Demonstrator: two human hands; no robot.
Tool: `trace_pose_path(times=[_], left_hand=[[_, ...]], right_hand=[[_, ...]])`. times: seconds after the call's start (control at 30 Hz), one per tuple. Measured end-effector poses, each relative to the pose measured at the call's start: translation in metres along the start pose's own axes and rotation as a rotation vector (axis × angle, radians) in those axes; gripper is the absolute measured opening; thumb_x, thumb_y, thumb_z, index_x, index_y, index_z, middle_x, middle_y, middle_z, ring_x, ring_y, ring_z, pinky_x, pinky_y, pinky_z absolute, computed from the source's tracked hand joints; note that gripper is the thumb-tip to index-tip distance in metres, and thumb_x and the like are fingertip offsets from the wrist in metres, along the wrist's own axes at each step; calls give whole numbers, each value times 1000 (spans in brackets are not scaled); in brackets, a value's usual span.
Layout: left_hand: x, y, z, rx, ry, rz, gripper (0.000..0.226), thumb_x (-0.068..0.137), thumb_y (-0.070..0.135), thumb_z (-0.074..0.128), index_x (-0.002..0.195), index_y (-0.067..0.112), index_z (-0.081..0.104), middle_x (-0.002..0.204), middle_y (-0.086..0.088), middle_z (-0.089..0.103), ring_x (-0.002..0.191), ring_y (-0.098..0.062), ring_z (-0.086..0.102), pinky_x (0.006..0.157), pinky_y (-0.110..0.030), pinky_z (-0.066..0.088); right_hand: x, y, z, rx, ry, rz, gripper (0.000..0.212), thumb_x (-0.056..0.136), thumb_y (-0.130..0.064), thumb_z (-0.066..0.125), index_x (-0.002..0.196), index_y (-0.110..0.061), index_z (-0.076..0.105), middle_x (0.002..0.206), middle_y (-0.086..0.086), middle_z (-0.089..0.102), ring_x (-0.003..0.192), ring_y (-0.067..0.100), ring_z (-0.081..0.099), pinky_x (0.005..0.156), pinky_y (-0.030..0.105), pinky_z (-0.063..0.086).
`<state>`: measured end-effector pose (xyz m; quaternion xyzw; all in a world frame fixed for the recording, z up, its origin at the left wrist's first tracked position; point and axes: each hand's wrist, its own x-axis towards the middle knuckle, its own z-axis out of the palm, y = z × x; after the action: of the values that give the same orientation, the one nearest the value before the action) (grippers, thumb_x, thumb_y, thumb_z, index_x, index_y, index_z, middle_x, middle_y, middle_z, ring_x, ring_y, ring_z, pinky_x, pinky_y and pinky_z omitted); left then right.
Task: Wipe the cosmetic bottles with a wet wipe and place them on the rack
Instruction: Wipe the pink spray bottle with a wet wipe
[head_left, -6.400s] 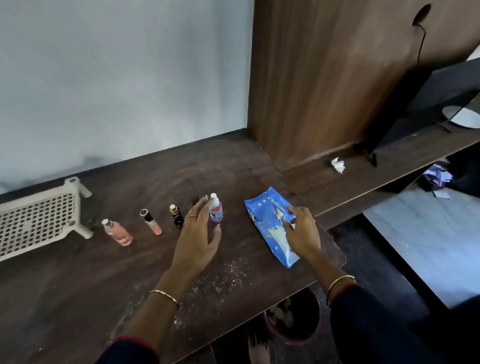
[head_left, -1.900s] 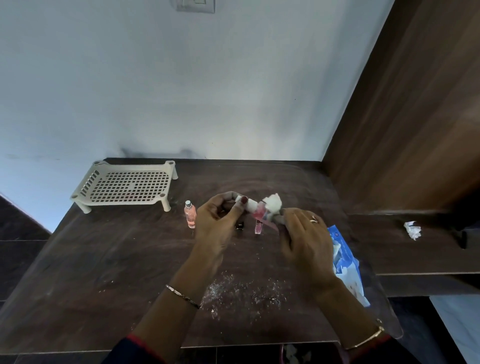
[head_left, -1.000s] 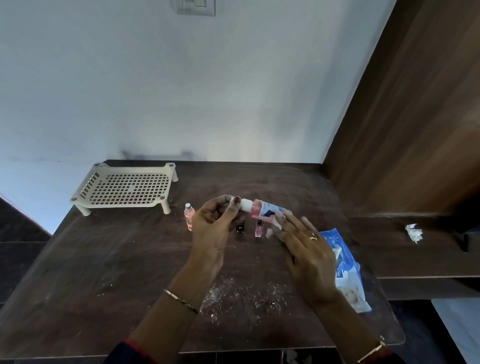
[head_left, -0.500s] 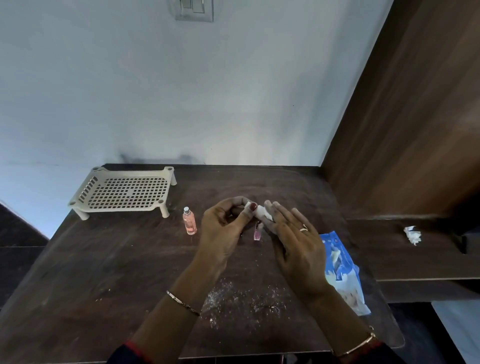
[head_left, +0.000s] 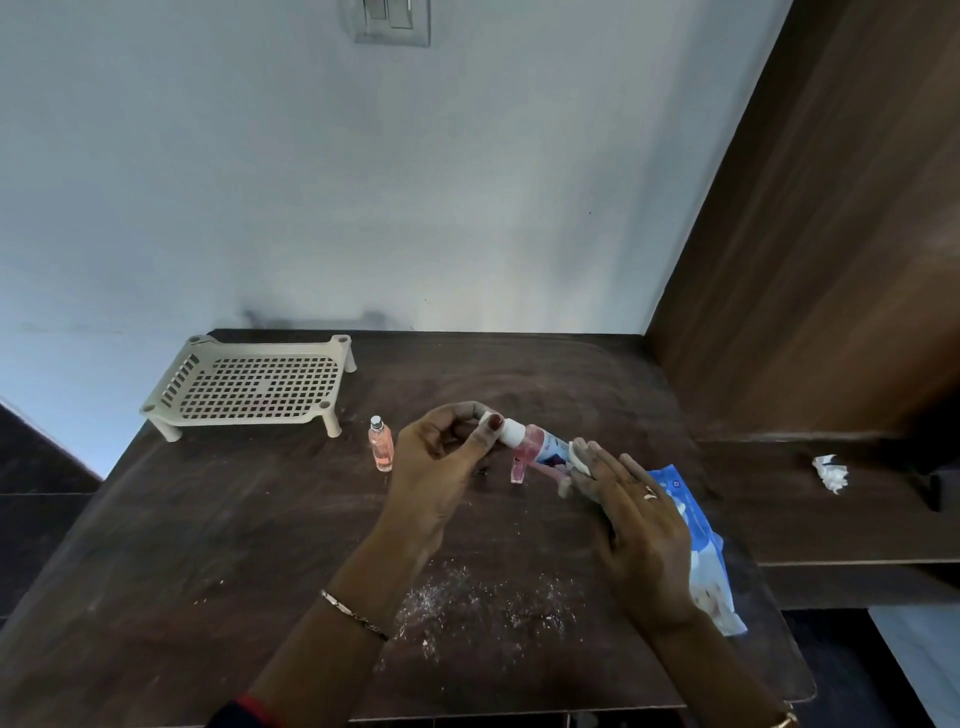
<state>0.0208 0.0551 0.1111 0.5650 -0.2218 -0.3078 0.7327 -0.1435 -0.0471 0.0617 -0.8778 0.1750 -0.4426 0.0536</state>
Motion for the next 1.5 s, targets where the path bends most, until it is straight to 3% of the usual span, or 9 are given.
trace_pose_path(times=[0.27, 0.4, 0.53, 0.67, 0.77, 0.93, 1.1, 1.27, 1.5], left_hand=[[4, 1, 4, 33, -46, 67, 10, 82, 4, 66, 91, 5, 69, 84, -11, 70, 83, -21, 66, 81, -34, 57], [7, 4, -12, -54, -46, 74, 16, 77, 8, 66, 93, 6, 68, 89, -8, 70, 84, -15, 66, 73, -25, 58], [8, 5, -11, 2, -132, 89, 19, 78, 7, 66, 96, 4, 67, 92, -5, 70, 88, -16, 64, 83, -31, 58], [9, 4, -4, 53, -168, 132, 21, 85, -2, 60, 105, -8, 62, 100, -15, 66, 93, -21, 63, 80, -26, 56], [11, 7, -7, 34, -177, 155, 20, 85, -4, 58, 105, -7, 62, 101, -13, 66, 93, -19, 63, 80, -26, 56], [6, 4, -13, -4, -167, 119, 18, 85, -4, 59, 102, 0, 64, 100, -7, 67, 93, -15, 64, 80, -24, 55], [-4, 0, -3, 23, -207, 87, 18, 85, -4, 59, 102, -1, 64, 96, -5, 70, 89, -13, 67, 76, -25, 57], [-3, -3, -6, -20, -215, 84, 20, 86, 0, 59, 105, -5, 63, 102, -12, 67, 96, -20, 65, 89, -31, 55], [-2, -2, -22, -155, -186, 31, 22, 78, 10, 62, 98, 11, 69, 105, -7, 69, 106, -27, 63, 90, -34, 55]], right_hand=[[22, -20, 14, 76, -30, -34, 26, 100, -19, 45, 107, -8, 67, 132, 5, 59, 126, 13, 53, 106, 35, 42], [-4, -6, 6, 129, -51, 128, 38, 101, -29, 39, 105, -8, 69, 130, 1, 61, 118, 12, 59, 100, 40, 48], [3, -13, 11, 181, -62, 233, 28, 92, -13, 53, 116, -7, 65, 125, -2, 64, 112, 9, 62, 95, 38, 51], [34, -32, 18, 301, -48, 297, 15, 88, -5, 62, 100, -14, 59, 122, -11, 64, 101, 7, 65, 79, 22, 53], [27, -29, 21, 402, -86, 414, 9, 89, -9, 61, 94, -13, 56, 115, -8, 68, 97, 8, 67, 74, 30, 57], [-5, -32, 18, 417, -110, 576, 11, 89, -11, 62, 89, -20, 55, 107, -23, 66, 91, -8, 64, 67, 4, 44], [27, -46, 24, 408, -59, 489, 8, 90, -15, 63, 89, -13, 56, 77, -11, 67, 63, 10, 61, 53, 24, 47], [17, -49, 20, 401, -39, 450, 6, 88, -13, 63, 89, -10, 58, 86, -31, 58, 69, -9, 58, 55, 3, 36], [-31, -38, 13, 305, -114, 505, 10, 87, -22, 61, 88, -25, 52, 80, -26, 59, 73, -9, 59, 58, 0, 38]])
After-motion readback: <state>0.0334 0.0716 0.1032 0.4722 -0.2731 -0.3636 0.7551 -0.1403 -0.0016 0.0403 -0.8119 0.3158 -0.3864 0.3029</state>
